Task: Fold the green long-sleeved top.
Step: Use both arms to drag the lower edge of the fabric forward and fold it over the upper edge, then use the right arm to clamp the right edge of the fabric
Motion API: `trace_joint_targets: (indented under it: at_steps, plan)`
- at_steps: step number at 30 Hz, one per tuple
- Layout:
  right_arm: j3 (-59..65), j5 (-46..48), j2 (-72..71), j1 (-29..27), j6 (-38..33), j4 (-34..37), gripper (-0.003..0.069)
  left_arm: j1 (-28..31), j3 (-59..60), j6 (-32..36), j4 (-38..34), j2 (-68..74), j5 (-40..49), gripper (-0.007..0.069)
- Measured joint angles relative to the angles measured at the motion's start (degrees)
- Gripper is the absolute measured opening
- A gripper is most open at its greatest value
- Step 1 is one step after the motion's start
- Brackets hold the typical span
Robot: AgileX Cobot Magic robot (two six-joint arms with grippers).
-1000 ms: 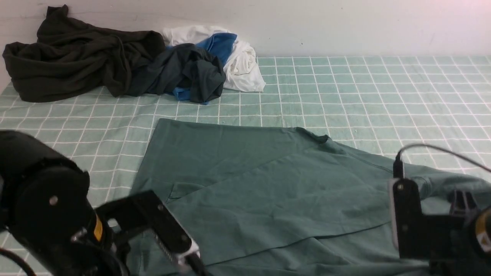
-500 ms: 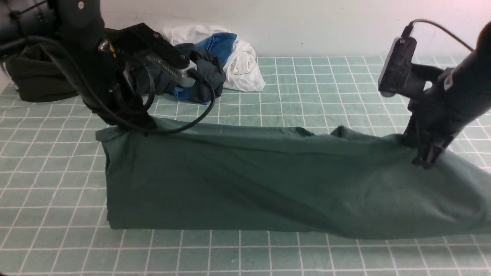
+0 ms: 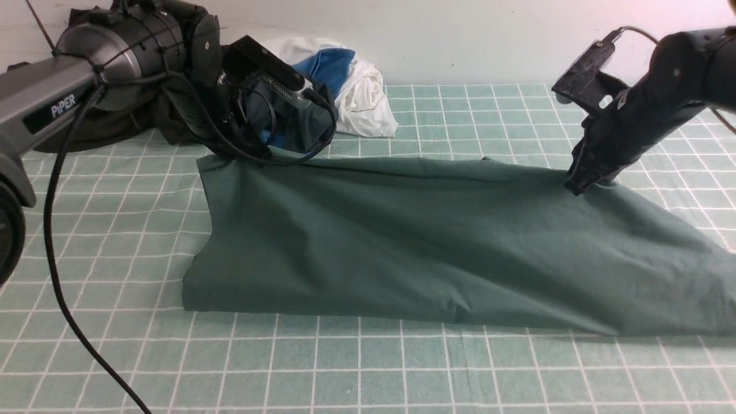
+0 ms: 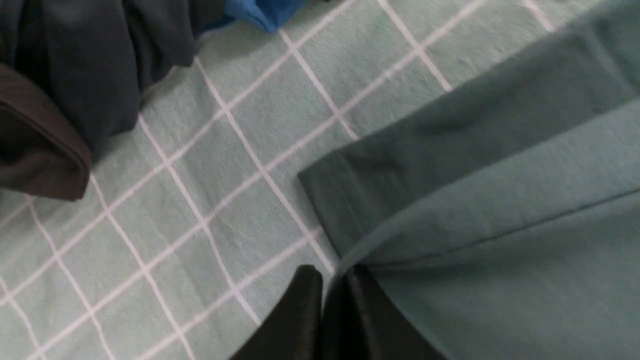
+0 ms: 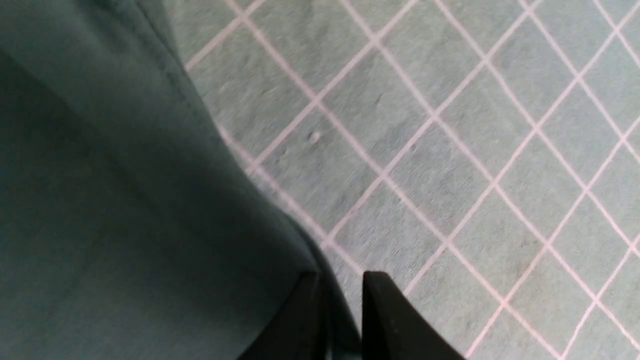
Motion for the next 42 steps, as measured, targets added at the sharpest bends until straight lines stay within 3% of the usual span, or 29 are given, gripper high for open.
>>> trace_joint_targets:
  at_steps: [5, 8, 11, 14, 18, 23, 27, 29, 38, 42]
  plan:
    - [-4.8, 3.1, 0.4, -0.6, 13.0, -1.5, 0.0348, 0.7, -0.3, -1.1, 2.1, 2.1, -3.1, 0.0209]
    - [-5.9, 9.5, -1.0, -0.7, 18.2, -3.4, 0.0413, 0.7, -1.7, -3.7, 2.1, 2.1, -2.1, 0.0304]
    - [-5.7, 15.9, -2.6, -1.8, 22.1, -3.6, 0.0437, 0.7, -4.2, -7.1, 0.8, 2.1, 2.3, 0.0367]
    - [-2.6, 18.8, -5.5, -4.2, 23.3, -1.1, 0.0435, 0.7, -5.2, -8.2, -1.1, 2.1, 6.2, 0.0382]
    - [4.6, 18.2, -10.7, -7.1, 24.7, 1.5, 0.0419, 0.7, -5.3, -8.2, -3.7, 2.1, 10.3, 0.0351]
    - [15.6, 15.2, -16.1, -13.1, 27.6, 2.0, 0.0409, 0.7, -5.3, -7.8, -5.7, 2.1, 14.2, 0.0206]
    - [22.1, 12.5, -15.9, -19.4, 28.0, 2.0, 0.0408, 0.7, -5.3, -6.8, -6.7, 2.1, 14.9, 0.0043]
    - [23.7, 10.6, -15.0, -21.2, 28.0, 2.0, 0.0409, 0.7, -5.3, -6.0, -7.4, 2.0, 14.9, 0.0015]
    - [24.8, 4.9, -5.0, -24.1, 28.4, 2.5, 0.0418, 0.7, -5.3, -4.7, -10.0, 2.0, 15.3, -0.0003]
    - [24.5, 5.2, -4.9, -23.9, 27.6, 3.0, 0.0356, 0.7, -5.3, -3.1, -10.0, 2.0, 16.4, -0.0003]
